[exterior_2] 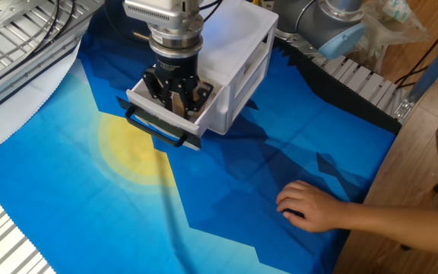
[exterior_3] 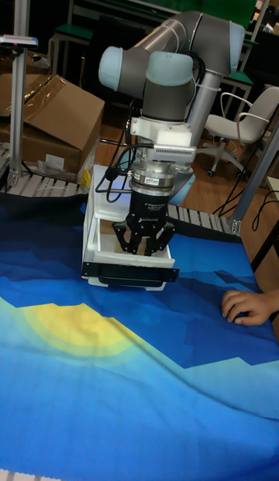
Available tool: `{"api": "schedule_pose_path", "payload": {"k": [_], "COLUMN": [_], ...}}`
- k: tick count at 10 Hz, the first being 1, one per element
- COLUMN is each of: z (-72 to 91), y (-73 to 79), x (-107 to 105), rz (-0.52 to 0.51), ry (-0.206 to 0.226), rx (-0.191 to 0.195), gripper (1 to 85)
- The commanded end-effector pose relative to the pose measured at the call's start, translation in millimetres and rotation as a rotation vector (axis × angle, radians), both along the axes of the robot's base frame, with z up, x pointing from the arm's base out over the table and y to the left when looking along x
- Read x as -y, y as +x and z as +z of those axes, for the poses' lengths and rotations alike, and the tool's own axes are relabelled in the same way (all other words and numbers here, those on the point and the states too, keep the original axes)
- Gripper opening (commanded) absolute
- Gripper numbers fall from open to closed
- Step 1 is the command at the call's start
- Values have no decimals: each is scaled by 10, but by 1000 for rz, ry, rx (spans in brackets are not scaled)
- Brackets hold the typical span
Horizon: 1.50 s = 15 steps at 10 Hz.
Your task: Take something out of a drawer
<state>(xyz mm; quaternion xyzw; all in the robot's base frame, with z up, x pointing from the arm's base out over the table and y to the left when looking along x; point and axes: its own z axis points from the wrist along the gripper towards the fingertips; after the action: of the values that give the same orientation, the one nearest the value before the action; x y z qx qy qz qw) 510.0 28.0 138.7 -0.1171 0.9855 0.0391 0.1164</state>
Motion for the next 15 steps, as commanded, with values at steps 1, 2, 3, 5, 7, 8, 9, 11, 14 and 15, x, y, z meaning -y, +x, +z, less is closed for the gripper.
{"api": "schedule_pose_path", "payload": {"k": [1, 2, 3, 5, 7, 8, 9, 11, 14, 15], "z": [52, 51, 107, 388, 433, 352, 253, 133, 45, 29], "y": [55, 35, 111, 220, -54, -83, -176, -303, -390, -373], "x": [-94, 17, -92, -173, -27, 61, 143, 243, 244, 208], "rz": [-32, 58, 81, 93, 108, 124, 142, 144, 119, 117], "ry": [25, -33, 5, 18, -18, -35, -44, -52, -43, -36], "rx": [16, 14, 36, 45, -65, -66, -85, -107, -132, -122], "gripper": [290, 497, 597, 643, 780, 780, 793, 850, 850, 850]}}
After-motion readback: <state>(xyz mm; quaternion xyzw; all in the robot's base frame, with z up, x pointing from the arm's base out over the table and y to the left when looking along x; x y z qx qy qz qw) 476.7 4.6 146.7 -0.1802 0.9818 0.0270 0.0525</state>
